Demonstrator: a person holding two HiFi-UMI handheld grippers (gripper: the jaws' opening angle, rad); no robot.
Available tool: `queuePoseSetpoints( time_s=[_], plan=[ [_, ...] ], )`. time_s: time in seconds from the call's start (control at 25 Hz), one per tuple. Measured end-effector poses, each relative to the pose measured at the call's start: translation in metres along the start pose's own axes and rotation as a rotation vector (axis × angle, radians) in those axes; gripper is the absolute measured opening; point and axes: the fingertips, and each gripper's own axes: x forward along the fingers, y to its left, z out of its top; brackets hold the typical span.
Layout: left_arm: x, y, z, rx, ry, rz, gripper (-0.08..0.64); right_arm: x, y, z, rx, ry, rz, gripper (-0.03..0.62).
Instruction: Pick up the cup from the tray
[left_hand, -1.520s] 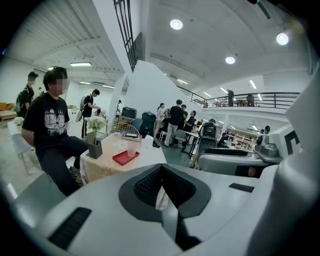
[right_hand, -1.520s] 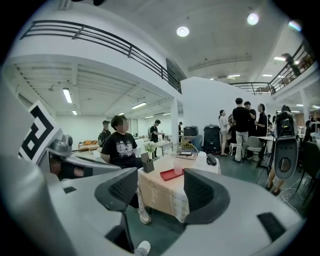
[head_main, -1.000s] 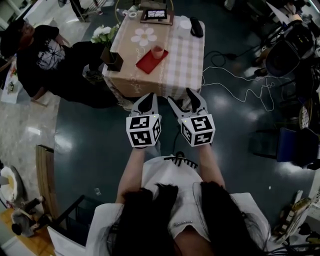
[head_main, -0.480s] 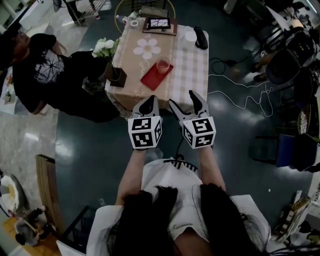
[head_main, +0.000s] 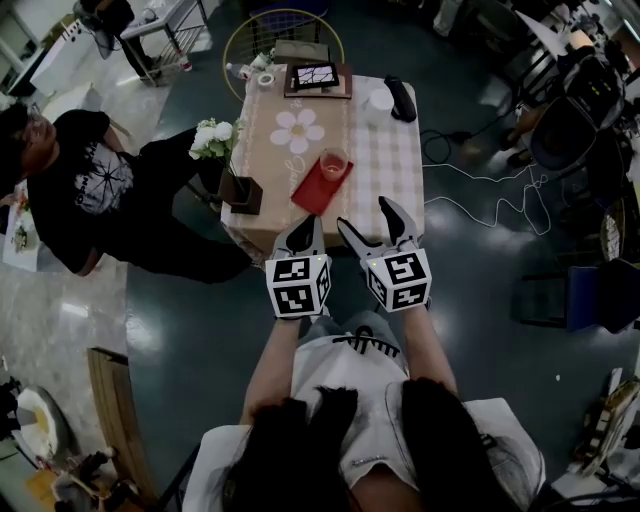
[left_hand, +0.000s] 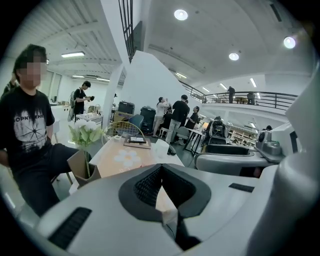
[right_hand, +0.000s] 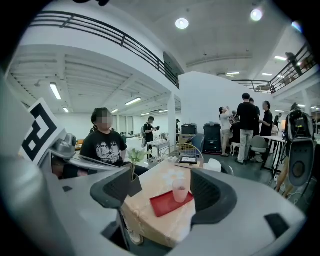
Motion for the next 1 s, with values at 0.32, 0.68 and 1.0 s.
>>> queuePoseSetpoints(
  time_s=[0.32, 0.68, 1.0],
  plan=[
    [0.002, 0.009, 0.003, 0.007, 0.004, -0.008, 0.008, 0.008, -0.006, 0.005, 0.0, -0.001, -0.027, 0.37],
    [0.018, 0.019, 0.01, -0.01, -0.001, -0.001, 0.008, 0.032, -0.015, 0.009, -0.026, 0.004, -0.006, 0.379],
    [0.051, 0.033, 0.005, -0.018, 0.04, 0.019, 0.008, 0.067, -0.026, -0.004, -0.033, 0.047, 0.012, 0.387]
  ],
)
